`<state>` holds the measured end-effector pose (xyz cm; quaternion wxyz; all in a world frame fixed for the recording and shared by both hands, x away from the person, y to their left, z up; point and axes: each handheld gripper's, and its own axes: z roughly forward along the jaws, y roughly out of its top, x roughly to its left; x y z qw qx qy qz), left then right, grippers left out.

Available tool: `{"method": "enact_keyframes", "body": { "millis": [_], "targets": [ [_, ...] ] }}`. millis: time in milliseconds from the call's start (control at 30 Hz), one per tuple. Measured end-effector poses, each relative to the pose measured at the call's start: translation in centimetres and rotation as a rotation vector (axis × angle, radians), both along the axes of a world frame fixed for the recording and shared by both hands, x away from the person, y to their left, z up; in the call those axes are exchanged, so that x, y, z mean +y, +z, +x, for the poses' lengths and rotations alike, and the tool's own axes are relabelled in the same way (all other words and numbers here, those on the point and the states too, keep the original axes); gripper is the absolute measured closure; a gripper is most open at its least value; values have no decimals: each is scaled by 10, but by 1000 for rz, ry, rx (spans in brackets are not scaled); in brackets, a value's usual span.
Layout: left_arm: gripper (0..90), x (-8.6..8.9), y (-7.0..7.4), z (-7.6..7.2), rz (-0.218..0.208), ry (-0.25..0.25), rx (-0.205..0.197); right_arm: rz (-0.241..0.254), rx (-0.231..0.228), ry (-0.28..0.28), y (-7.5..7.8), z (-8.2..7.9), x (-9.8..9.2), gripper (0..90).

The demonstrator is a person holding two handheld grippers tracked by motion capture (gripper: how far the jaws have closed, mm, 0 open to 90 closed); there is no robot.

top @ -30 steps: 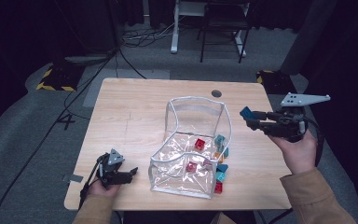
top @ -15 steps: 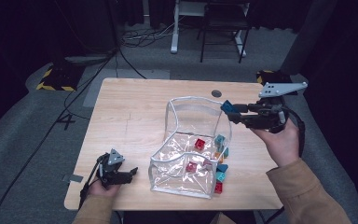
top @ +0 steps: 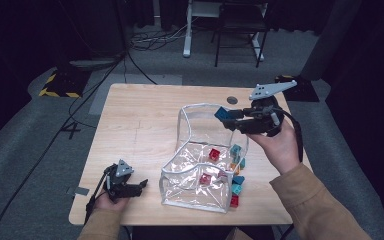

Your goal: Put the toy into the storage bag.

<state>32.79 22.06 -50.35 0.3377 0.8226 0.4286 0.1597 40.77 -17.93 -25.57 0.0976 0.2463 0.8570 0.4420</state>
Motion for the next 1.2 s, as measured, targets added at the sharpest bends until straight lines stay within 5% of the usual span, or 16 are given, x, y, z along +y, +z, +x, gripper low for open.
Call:
{"method": "enact_keyframes", "body": {
  "millis": [433, 867, 1200],
  "targets": [
    [215, 0, 0, 0, 0, 0, -1, -106, 85, 11, -22, 20, 33, 583],
    [213, 0, 0, 0, -1, -1, 0, -296, 196, 57, -51, 29, 62, 583],
    [211, 0, 0, 0, -1, 0, -2, -402, 230, 81, -64, 28, 75, 583]
  ]
}}
